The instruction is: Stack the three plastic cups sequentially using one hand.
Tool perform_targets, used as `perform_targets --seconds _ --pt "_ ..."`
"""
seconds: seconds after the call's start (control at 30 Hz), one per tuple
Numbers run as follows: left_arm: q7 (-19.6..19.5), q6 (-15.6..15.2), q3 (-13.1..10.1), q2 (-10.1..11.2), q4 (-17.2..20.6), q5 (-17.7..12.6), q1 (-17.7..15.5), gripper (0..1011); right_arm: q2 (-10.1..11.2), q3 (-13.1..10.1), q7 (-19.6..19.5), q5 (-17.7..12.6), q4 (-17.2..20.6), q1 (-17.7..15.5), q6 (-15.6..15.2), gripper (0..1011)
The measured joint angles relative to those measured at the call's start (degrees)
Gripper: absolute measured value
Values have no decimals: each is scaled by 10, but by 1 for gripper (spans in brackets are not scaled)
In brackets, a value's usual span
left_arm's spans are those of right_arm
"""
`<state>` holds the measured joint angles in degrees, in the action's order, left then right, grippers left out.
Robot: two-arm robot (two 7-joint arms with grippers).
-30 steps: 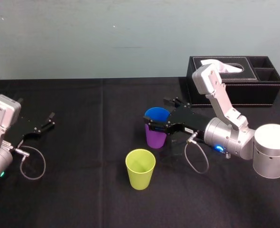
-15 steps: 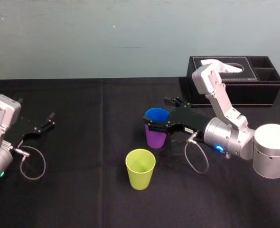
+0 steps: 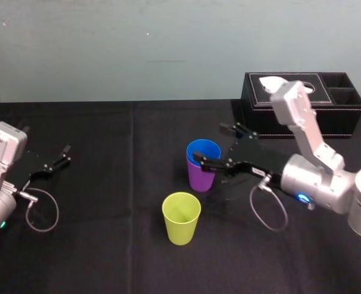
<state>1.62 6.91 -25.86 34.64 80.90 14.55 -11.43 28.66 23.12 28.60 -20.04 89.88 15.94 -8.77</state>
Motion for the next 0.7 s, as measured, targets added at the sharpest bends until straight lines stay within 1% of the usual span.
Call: perform_targets --seconds 0.13,0.23,0.37,0.4,0.5,0.7 --pt "0 0 0 0 0 0 0 1010 21 -10 12 -16 22 -22 10 1003" --pt "0 0 0 0 0 0 0 1010 46 -20 25 -34 42 -49 26 1003" --pt "0 0 0 0 0 0 0 1010 65 -24 36 -47 51 -69 38 1003" --pt "0 0 0 0 0 0 0 1010 73 -25 41 -52 54 -78 44 1003" --pt "0 0 0 0 0 0 0 1010 86 -26 51 -62 55 -93 56 1003" --pt "0 0 0 0 0 0 0 1010 101 -21 62 -73 50 -115 75 1003"
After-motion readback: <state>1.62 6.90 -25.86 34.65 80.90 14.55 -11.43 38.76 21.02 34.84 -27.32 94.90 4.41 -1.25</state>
